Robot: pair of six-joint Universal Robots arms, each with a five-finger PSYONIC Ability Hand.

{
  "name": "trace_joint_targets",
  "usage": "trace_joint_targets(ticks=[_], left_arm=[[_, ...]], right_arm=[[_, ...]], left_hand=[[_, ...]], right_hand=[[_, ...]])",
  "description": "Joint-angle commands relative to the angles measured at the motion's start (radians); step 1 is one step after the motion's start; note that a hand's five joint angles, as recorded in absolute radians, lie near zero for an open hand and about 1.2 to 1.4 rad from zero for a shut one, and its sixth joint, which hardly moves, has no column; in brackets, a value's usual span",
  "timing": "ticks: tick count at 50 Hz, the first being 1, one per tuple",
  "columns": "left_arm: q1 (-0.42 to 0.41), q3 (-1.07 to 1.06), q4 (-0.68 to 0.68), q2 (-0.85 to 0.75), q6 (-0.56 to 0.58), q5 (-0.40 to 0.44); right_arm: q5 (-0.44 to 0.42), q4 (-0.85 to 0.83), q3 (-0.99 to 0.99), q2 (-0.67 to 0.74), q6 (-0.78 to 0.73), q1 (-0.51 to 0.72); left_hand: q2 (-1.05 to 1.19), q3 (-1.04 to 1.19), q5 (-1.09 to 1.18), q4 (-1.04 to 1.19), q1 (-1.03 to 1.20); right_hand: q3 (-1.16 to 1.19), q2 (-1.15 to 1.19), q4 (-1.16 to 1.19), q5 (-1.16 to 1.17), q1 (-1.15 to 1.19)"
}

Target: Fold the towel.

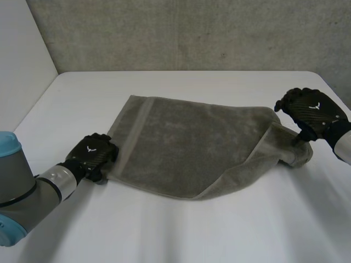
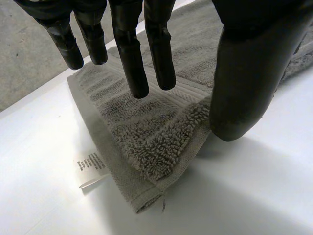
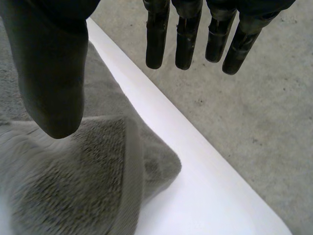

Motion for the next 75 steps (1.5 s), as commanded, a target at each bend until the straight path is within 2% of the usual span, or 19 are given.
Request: trace_joint_targets(ticks=[1,8,12,19,21,22,24,27,29,31,38,40,44,45,46,47,57,64,75], left_arm=[[-0.001,0.004,0.001,-0.002,0.000,0.001],[-0.006,0.007,0.003,-0.002,-0.001,0.000],[-0.010,0.011,0.005,-0.003,-0.001,0.000],[-0.012,0.017,0.005,-0.003,-0.001,0.000],[-0.013,0.020,0.003,-0.003,-0.003,0.000],[-0.015,0.023,0.000,-0.003,-0.003,0.000],[-0.018,0.026,0.000,-0.003,-0.003,0.000],[-0.021,0.027,-0.002,-0.005,-0.003,0.000],[-0.021,0.027,0.000,-0.005,-0.003,0.000],[-0.019,0.027,-0.002,-0.005,-0.003,0.000],[-0.015,0.027,-0.002,-0.005,-0.003,0.000],[-0.013,0.027,-0.002,-0.005,-0.003,0.000],[-0.013,0.029,-0.002,-0.003,-0.003,0.000],[-0.012,0.029,-0.002,-0.003,-0.004,0.000],[-0.013,0.029,-0.002,-0.003,-0.003,0.000],[-0.013,0.029,-0.002,-0.003,-0.003,0.000],[-0.016,0.014,-0.003,0.000,-0.006,0.001],[-0.016,0.012,-0.003,0.001,-0.006,0.003],[-0.016,0.014,-0.003,0.001,-0.006,0.004]], right_arm=[[-0.005,0.044,-0.113,0.079,-0.041,0.038],[-0.002,0.179,-0.267,0.225,-0.099,0.099],[0.004,0.289,-0.375,0.335,-0.229,0.122],[0.101,0.377,-0.491,0.426,-0.372,0.144],[0.124,0.380,-0.523,0.450,-0.380,0.153],[0.124,0.380,-0.523,0.450,-0.380,0.153],[0.133,0.380,-0.537,0.456,-0.385,0.153],[0.136,0.380,-0.538,0.453,-0.382,0.153],[0.138,0.387,-0.537,0.438,-0.374,0.155],[0.136,0.392,-0.529,0.426,-0.365,0.150],[0.118,0.397,-0.437,0.306,-0.287,0.127],[0.094,0.386,-0.382,0.262,-0.257,0.081],[0.049,0.394,-0.360,0.257,-0.257,0.064],[0.043,0.394,-0.357,0.257,-0.257,0.064],[0.043,0.394,-0.357,0.257,-0.257,0.064],[0.040,0.392,-0.360,0.257,-0.254,0.066],[0.053,0.401,-0.532,0.378,-0.224,0.069],[0.098,0.513,-0.720,0.539,-0.190,0.069],[0.099,0.575,-0.765,0.610,-0.187,0.069]], left_hand=[[0.011,-0.043,0.009,-0.050,0.010],[0.011,-0.043,0.009,-0.050,0.010],[0.020,-0.043,0.018,-0.050,0.018],[0.138,-0.043,0.135,-0.050,0.136],[0.208,-0.043,0.206,-0.050,0.206],[0.237,-0.043,0.235,-0.050,0.235],[0.237,-0.043,0.235,-0.050,0.236],[0.229,-0.043,0.227,-0.050,0.227],[0.220,-0.043,0.218,-0.050,0.218],[0.220,-0.043,0.218,-0.050,0.218],[0.188,-0.043,0.185,-0.050,0.186],[0.188,-0.043,0.185,-0.050,0.186],[0.182,-0.043,0.179,-0.050,0.180],[0.179,-0.043,0.177,-0.050,0.177],[0.179,-0.043,0.177,-0.050,0.177],[0.179,-0.043,0.177,-0.050,0.177],[0.164,-0.043,0.162,-0.050,0.162],[0.164,-0.043,0.162,-0.050,0.162],[0.164,-0.043,0.162,-0.050,0.162]], right_hand=[[-0.007,-0.064,-0.060,-0.011,-0.040],[-0.007,-0.056,-0.060,-0.002,-0.032],[-0.007,-0.050,-0.060,0.004,-0.026],[-0.007,0.035,-0.060,0.089,0.059],[-0.007,0.251,-0.060,0.305,0.275],[-0.007,0.253,-0.060,0.306,0.277],[-0.007,0.492,-0.060,0.545,0.516],[-0.007,0.625,-0.060,0.679,0.649],[-0.007,0.891,-0.060,0.945,0.915],[-0.007,0.900,-0.060,0.954,0.924],[-0.007,0.900,-0.060,0.954,0.924],[-0.007,0.900,-0.060,0.954,0.924],[-0.007,0.890,-0.060,0.943,0.914],[-0.007,0.288,-0.060,0.341,0.312],[-0.007,0.282,-0.060,0.335,0.306],[-0.007,-0.102,-0.060,-0.048,-0.078],[-0.007,-0.097,-0.060,-0.043,-0.073],[-0.007,-0.062,-0.060,-0.008,-0.038],[-0.007,-0.047,-0.060,0.007,-0.023]])
